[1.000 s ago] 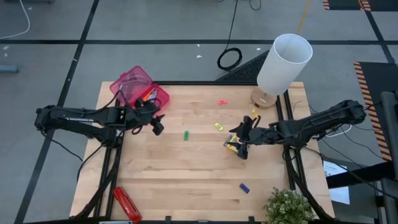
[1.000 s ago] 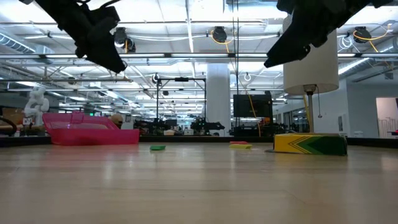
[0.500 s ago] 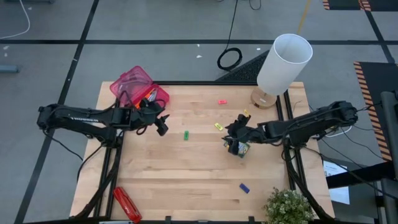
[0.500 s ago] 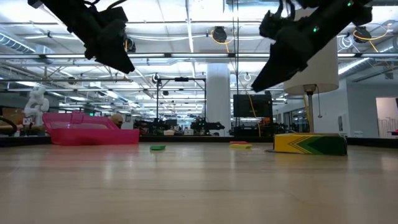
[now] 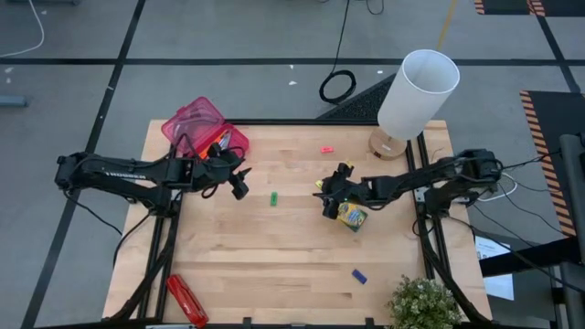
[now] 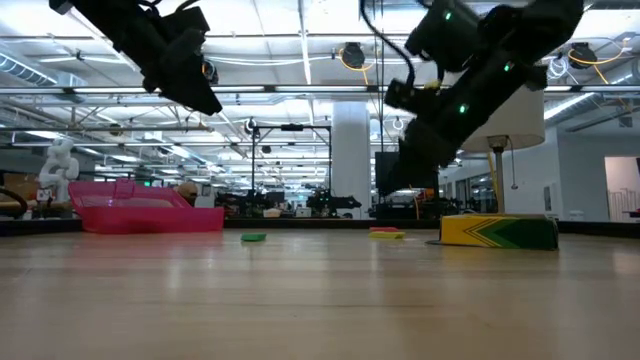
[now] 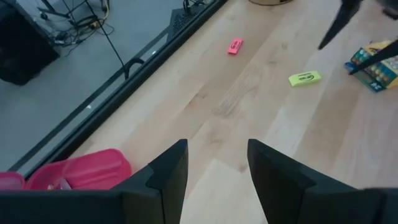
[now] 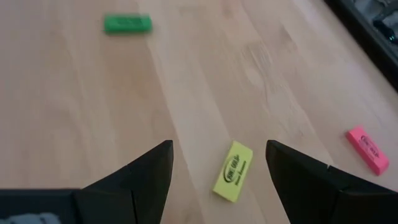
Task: Pack school essentials
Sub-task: Put the light green eraser into the pink supply box
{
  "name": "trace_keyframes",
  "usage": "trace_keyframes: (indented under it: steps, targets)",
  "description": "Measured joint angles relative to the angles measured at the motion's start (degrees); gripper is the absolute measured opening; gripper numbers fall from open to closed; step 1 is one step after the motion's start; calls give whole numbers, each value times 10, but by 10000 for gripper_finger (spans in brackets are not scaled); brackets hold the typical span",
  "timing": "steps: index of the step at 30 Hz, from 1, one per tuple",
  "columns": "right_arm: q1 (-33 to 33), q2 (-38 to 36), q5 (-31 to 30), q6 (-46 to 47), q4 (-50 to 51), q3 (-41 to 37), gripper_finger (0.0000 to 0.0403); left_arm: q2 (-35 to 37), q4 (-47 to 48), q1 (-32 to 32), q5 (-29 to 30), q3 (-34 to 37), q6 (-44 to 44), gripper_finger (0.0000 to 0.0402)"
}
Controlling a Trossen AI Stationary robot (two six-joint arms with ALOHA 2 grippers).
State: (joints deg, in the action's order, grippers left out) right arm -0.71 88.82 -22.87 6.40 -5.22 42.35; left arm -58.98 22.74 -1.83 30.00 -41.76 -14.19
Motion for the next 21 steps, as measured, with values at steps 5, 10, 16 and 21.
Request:
trace_keyframes:
  steps: [5,10,16,21]
  targets:
    - [26,43,0,20,-8,0,249,0,-2,0,0,0,24,170]
    - [51,67,1,48,-12,0,249,0,-20,-3,0,0,40,170]
    - [61,82,5,49,-46,0,249,0,-45,-8,0,0,48,170]
    - [66,83,13,64,-43,0,230,0,-51,-8,0,0,51,170]
